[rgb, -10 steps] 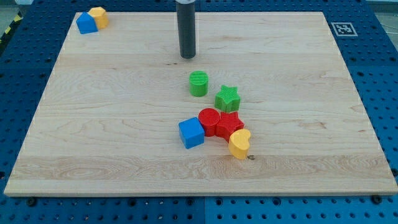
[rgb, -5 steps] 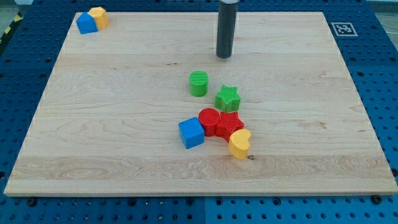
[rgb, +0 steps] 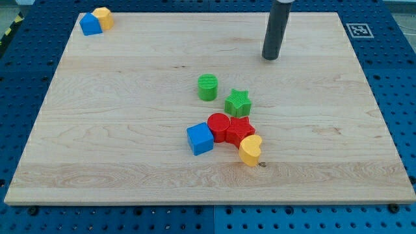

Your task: Slide your arm away from blue triangle

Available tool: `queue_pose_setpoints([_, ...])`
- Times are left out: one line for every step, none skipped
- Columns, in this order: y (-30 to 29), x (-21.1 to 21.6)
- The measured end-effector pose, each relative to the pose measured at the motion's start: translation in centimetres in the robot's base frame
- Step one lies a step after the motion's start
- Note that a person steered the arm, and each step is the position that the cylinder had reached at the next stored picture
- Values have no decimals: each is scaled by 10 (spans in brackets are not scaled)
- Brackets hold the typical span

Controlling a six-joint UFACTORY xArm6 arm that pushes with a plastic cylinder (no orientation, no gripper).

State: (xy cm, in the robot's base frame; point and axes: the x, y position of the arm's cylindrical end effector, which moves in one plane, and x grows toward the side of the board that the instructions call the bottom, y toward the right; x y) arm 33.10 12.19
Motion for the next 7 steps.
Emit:
queue_pose_setpoints([13, 0])
queue_pose_setpoints([26, -1])
queue_pose_setpoints([39, -1])
queue_pose_setpoints([56, -1])
queue_pose_setpoints([73, -1])
queue_pose_setpoints([88, -1])
queue_pose_setpoints([102, -1])
